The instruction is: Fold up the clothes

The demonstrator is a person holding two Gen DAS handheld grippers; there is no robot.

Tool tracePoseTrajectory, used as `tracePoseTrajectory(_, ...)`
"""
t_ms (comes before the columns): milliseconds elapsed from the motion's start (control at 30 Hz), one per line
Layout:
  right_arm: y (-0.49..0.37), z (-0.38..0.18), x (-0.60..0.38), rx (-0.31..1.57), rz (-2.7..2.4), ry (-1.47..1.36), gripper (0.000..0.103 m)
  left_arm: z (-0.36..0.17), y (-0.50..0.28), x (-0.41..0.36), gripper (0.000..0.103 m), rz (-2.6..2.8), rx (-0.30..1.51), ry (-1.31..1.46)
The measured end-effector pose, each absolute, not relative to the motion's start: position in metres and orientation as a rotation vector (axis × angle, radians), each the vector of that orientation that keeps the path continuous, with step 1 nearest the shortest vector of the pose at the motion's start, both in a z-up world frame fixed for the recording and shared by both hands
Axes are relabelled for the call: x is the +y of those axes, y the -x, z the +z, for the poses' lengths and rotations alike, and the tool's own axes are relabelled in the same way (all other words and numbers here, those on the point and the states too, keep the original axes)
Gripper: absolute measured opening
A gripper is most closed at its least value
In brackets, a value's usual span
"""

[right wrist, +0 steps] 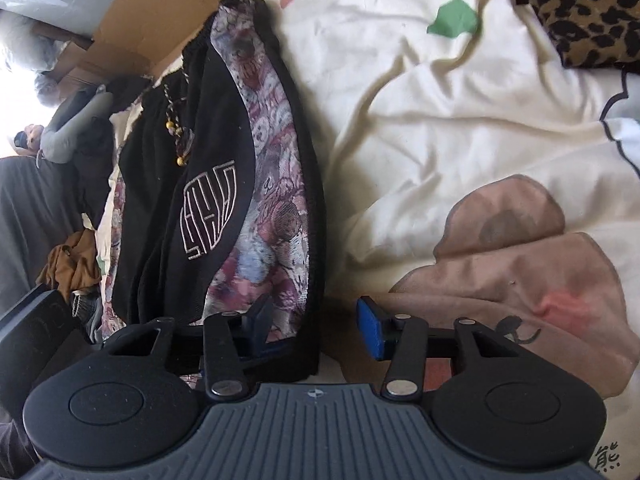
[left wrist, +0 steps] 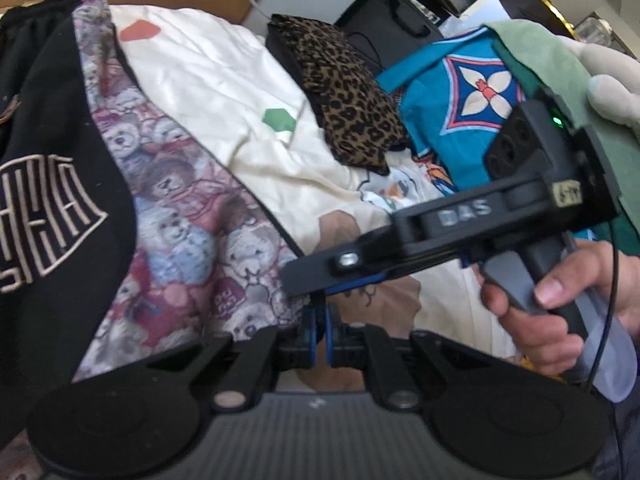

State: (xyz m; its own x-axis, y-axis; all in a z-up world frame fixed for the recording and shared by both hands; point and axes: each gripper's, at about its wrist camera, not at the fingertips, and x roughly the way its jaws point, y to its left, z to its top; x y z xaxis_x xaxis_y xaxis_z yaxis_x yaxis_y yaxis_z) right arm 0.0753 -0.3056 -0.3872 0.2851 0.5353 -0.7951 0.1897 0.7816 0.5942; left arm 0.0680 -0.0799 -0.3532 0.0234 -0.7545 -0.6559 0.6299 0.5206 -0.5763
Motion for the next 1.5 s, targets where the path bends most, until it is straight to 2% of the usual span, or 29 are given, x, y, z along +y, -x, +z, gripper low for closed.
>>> tracePoseTrajectory(33,-0.077,-0.388,-0.304,1.295,0.265,-0.676,0.018,-0.353,-0.067,-0.081,0.004,-1.081,1.111,0.141)
tracePoseTrajectory(67,-0.078,-0.389,-0.303,1.300,0.269,-0.670,0.005,-0.352,-0.065,-0.082,0.005,-1.087,1.109,0.147)
tracePoseTrajectory(267,-0.077,-0.379,-0.313,1.264,0.236,-0.609,0.002,-0.344,-0.058,-0.078,0.009,-1.072,1.105,0.131)
tracePoseTrajectory(700,-0.079,-0.362,-0.368,1.204,0.065,-0.528,0.002,-0.341,-0.058,0.048,0.016,-0.724,1.186,0.141)
tracePoseTrajectory(800,-0.083,-0.358,-0.379,1.181,0.021,-0.507,0.002,-0.345,-0.056,0.060,0.025,-0.672,1.217,0.151)
tracePoseTrajectory(933,-0.087,-0.355,-0.388,1.160,-0.034,-0.466,0.002,-0.353,-0.052,0.062,0.045,-0.655,1.257,0.188)
tracePoseTrajectory(1133,-0.085,-0.363,-0.389,1.168,-0.044,-0.421,0.002,-0.371,-0.051,0.066,0.047,-0.668,1.338,0.253)
tracePoseTrajectory(1233,-0.082,-0.368,-0.390,1.170,-0.035,-0.426,0.006,-0.381,-0.051,0.064,0.048,-0.650,1.376,0.302)
tracePoseTrajectory(1367,-0.077,-0.376,-0.395,1.179,-0.023,-0.446,0.012,-0.384,-0.047,0.066,0.047,-0.638,1.377,0.342)
tracePoseTrajectory(1500,-0.071,-0.387,-0.398,1.190,-0.028,-0.463,0.012,-0.385,-0.042,0.068,0.045,-0.627,1.374,0.382)
